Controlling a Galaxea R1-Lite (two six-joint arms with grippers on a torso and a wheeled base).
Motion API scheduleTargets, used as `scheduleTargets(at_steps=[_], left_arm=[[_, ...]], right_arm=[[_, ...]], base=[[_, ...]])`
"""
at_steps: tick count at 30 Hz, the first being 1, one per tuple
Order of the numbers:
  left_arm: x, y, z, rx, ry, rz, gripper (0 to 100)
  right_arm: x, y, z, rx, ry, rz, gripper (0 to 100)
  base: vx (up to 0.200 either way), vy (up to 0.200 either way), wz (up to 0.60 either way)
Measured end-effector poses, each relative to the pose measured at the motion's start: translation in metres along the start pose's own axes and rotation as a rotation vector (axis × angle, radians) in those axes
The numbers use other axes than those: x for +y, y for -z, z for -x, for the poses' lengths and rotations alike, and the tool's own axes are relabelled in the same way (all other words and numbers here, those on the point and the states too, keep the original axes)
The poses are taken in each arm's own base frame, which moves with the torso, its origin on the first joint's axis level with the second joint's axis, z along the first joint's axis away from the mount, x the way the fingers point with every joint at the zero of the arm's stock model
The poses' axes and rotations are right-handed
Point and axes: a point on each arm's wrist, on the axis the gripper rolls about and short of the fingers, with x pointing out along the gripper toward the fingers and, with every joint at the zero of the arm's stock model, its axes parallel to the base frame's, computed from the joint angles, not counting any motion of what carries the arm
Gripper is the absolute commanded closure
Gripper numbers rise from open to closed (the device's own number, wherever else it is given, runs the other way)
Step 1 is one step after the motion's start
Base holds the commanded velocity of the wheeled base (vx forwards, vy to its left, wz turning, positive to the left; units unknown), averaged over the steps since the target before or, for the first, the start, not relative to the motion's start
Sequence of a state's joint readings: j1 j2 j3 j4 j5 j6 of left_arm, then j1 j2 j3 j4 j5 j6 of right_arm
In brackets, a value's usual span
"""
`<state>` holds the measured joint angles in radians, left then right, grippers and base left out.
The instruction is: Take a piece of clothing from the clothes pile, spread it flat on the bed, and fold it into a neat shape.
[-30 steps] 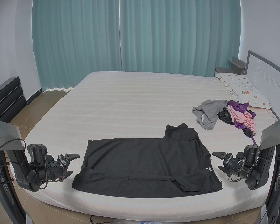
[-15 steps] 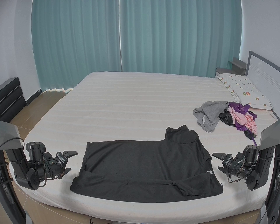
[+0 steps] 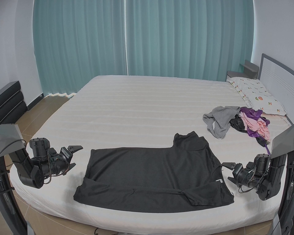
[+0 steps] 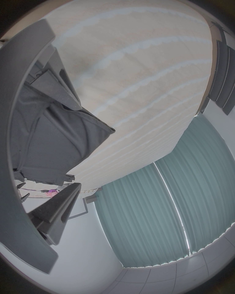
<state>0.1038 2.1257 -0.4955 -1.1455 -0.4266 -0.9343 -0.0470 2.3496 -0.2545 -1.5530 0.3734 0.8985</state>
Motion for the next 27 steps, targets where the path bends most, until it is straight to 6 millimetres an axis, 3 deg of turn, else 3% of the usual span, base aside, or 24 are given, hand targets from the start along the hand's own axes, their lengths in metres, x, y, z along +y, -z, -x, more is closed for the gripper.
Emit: scheduleTargets(at_steps=[5, 14, 21, 27], left_arm=[[-0.015, -0.021, -0.022, -0.012, 0.025, -0.025, 0], [-0.035, -0.051, -0.078, -0.003, 0.047, -0.154, 0], [-0.026, -0.046, -0.133, -0.050, -0.035, -0.258, 0], [-0.009, -0.036, -0.157, -0.044, -0.085, -0.284, 0]], right_arm=[[-0.002, 0.001, -0.001, 0.005, 0.005, -0.004, 0], [-0.003, 0.003, -0.002, 0.013, 0.010, -0.003, 0], [-0.004, 0.005, -0.004, 0.020, 0.016, 0.000, 0], [-0.005, 0.007, -0.006, 0.028, 0.021, 0.006, 0]], base=[[0.000, 0.000, 0.00], [0.000, 0.000, 0.00], [0.000, 0.000, 0.00], [0.000, 0.000, 0.00]])
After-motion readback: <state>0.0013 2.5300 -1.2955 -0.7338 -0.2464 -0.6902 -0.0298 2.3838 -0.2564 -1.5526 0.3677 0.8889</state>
